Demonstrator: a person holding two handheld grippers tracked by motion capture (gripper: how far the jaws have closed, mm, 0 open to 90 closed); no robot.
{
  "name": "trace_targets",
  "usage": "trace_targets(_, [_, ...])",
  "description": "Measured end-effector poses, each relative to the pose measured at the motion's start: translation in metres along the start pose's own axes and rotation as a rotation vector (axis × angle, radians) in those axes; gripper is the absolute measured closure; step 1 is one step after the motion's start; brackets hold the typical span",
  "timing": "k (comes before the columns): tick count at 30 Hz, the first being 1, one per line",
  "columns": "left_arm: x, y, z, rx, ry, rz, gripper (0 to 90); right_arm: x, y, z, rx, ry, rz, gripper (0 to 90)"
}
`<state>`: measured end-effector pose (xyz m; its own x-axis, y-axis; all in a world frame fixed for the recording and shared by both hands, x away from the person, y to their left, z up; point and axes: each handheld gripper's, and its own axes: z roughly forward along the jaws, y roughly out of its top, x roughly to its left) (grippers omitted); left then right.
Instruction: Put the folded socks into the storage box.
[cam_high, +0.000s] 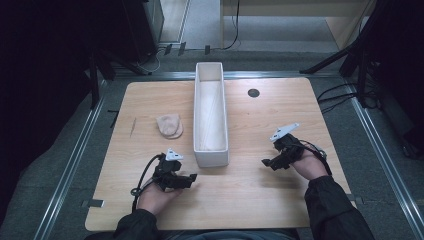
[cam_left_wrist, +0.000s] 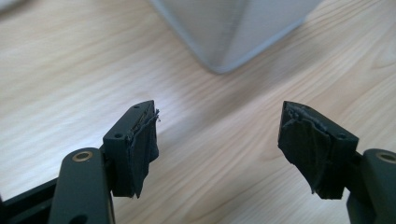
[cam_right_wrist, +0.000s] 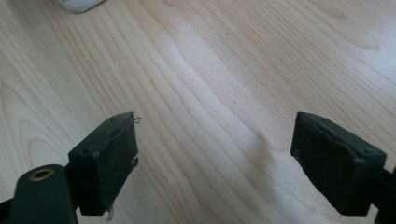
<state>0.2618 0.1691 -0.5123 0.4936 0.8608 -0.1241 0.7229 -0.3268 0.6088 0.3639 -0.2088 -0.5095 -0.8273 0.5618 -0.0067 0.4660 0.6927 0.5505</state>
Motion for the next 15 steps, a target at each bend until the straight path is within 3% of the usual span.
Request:
trace_targets(2, [0.006, 0.003, -0.003, -0.008, -0.017, -0.016, 28.0, 0.001, 0.000, -0.001, -0.012, 0.006, -0.011, 18.8])
trace_targets(6, [0.016, 0.007, -0.014, -0.034, 0.008, -0.027, 29.3, 0.002, 0.001, -0.001, -0.034, 0.032, -0.011, 18.8])
trace_targets(10, [0.031, 0.006, -0.022, -0.022, 0.012, -0.055, 33.7, -0.001, 0.001, -0.003, -0.052, 0.016, 0.020, 18.8])
trace_targets(12, [0.038, 0.005, -0.028, -0.049, -0.017, -0.065, 33.8, -0.003, 0.000, -0.005, -0.061, 0.005, 0.035, 18.8])
trace_targets(15, [0.044, 0.004, -0.033, -0.069, -0.017, -0.101, 35.2, -0.002, 0.000, -0.007, -0.072, 0.001, 0.048, 18.7])
